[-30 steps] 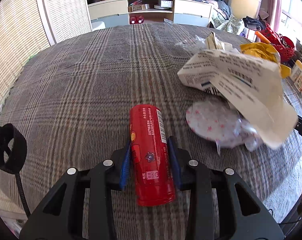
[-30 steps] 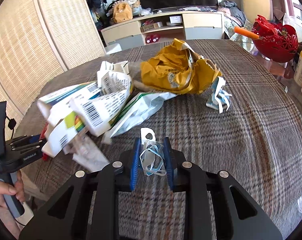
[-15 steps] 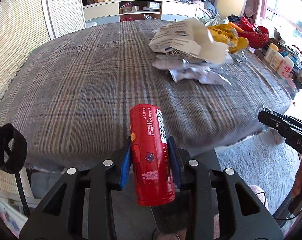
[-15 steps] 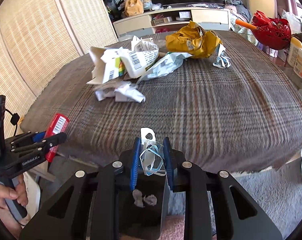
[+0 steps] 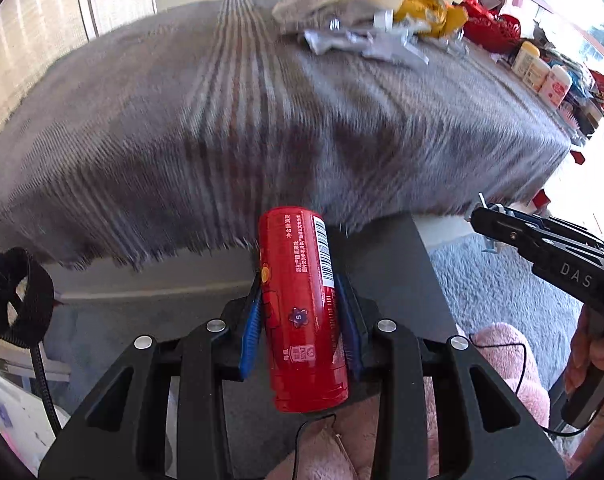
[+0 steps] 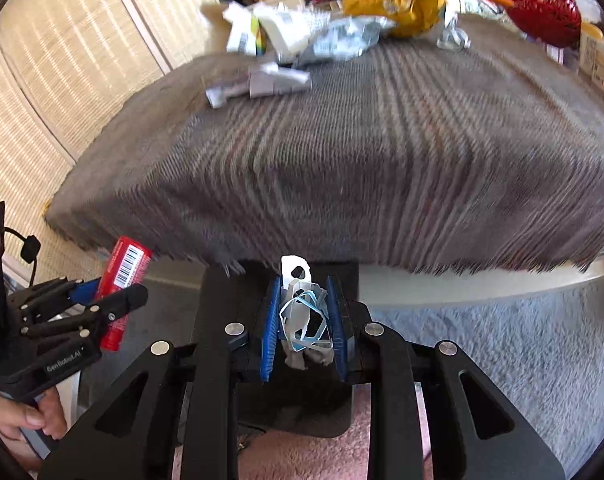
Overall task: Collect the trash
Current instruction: 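Carry the red can and plastic scrap into the black bin, open both tools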
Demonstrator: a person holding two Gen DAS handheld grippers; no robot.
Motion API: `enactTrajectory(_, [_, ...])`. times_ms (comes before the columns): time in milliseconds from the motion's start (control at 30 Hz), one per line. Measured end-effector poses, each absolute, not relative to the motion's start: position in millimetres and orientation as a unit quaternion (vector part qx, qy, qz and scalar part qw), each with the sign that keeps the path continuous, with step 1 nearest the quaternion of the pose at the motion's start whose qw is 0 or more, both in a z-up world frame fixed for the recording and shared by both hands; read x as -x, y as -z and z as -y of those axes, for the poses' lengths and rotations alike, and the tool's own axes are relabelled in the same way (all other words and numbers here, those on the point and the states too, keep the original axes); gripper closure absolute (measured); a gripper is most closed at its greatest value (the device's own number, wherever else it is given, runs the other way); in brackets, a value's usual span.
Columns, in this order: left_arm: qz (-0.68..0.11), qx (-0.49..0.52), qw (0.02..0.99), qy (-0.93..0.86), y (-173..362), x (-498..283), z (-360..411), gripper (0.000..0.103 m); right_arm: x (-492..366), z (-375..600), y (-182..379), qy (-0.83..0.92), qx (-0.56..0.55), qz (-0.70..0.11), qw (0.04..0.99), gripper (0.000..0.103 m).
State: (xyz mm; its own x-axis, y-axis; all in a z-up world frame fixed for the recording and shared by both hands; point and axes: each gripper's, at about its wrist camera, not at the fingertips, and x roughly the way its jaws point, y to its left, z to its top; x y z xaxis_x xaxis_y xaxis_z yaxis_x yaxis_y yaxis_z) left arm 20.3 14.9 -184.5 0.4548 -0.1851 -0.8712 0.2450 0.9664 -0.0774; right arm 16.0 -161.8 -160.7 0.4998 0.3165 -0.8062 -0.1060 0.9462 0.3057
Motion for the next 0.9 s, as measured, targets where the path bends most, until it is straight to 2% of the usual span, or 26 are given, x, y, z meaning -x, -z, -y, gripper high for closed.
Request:
enactTrajectory(267, [-0.549,-0.023,0.824,0.139,229.9,-19.5,-6.7,0.071,-15.0,145.0,193.7,-0.126,-0.105,-0.520,0.838,0.079])
enactTrajectory(600, [-0.576,-0.018,0.803,0.152,252.1,-28.2,4.2,0.069,-26.2,142.2,210.1,-0.123,-0.113,-0.542,0.824,0.074])
enactTrajectory(633, [-0.577,-0.019,0.802,0.151,252.3,-29.2,4.3,0.066,-27.7,142.1,210.1,-0.120,-0.113,-0.543,0.824,0.071])
enactTrajectory(700, [-0.576,-0.022,0.804,0.149,251.9,-31.3,5.9,0.052,-29.4,141.5,211.5,-0.113,-0.110,-0.544,0.824,0.048])
enactTrajectory(833, [-0.575,-0.022,0.806,0.141,245.8,-36.2,0.3,0.038,-30.3,142.4,211.5,-0.112,-0.107,-0.544,0.825,0.045])
enactTrajectory(900, [-0.576,-0.022,0.806,0.138,243.6,-37.1,-2.3,0.031,-31.1,144.6,208.9,-0.108,-0.105,-0.543,0.826,0.039])
